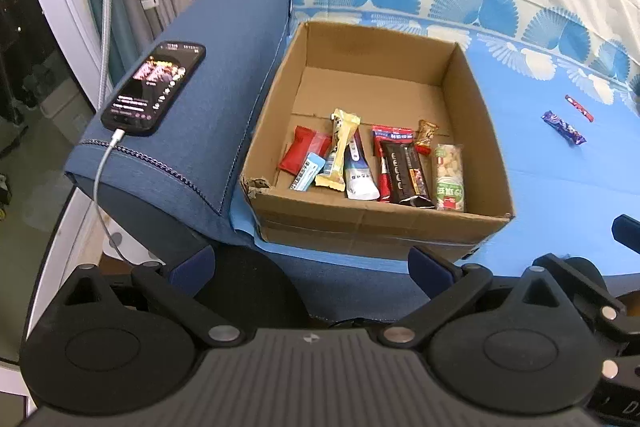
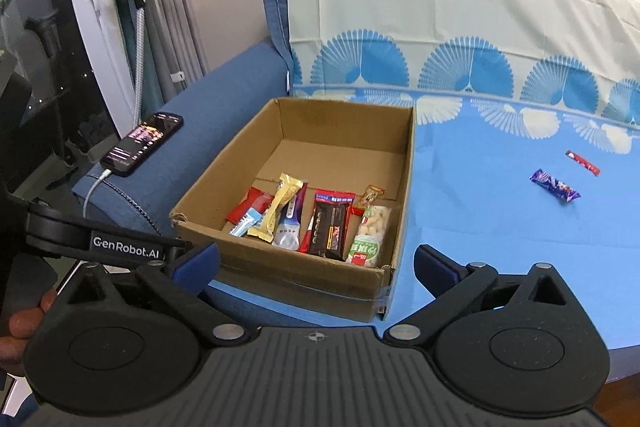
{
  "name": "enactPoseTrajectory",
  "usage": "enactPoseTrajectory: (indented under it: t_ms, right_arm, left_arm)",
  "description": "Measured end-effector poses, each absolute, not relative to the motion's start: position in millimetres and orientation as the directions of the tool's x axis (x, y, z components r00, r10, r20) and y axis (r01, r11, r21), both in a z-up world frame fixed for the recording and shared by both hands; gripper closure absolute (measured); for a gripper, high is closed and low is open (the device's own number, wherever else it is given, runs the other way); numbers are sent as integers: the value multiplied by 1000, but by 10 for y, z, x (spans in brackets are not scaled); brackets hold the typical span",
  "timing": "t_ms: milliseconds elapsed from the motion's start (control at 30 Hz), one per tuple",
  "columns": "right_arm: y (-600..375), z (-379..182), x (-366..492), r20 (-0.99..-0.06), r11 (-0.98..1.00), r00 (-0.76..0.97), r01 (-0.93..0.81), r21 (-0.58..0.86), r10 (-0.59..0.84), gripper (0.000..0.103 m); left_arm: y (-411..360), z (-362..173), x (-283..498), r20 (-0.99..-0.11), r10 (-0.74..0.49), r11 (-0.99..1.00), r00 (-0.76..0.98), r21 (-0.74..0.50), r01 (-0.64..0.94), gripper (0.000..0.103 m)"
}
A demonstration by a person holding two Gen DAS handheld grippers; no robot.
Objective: Organize snacks
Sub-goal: 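Reach both tools over the sofa toward the purple bar and red stick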
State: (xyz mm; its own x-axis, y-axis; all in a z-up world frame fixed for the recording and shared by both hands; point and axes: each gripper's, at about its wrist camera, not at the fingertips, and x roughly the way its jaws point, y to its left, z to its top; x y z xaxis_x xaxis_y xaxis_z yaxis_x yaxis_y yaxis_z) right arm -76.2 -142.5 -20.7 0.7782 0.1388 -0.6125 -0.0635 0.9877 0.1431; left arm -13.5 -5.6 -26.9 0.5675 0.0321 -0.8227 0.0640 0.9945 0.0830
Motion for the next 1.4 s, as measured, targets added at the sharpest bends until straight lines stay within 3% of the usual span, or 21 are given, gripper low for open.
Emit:
enactPoseTrajectory:
  t_ms: [400,767,1067,1400]
  right_arm:
    - [-1522,-125,-1072,-562,985,815,-60,164,143,1]
    - [-1873,-138,-1225,-505,979,857,-2,204,107,1]
    - [-2742,-359,-1252,-530,944,846,219,247,-58,1]
    - [-4164,-660,-1152,-565,855,757,493,164,-328,1]
  left_arm:
    - [-234,-85,-413,-786,35,985,617,131,112,0]
    - [-597,-112,-320,-816,40,976,577,155,151,0]
    - [-1478,-155,30,-840,-18,951,542,153,268,0]
    - [-2945,-397,1005,-876,-146,944,459,15,329,0]
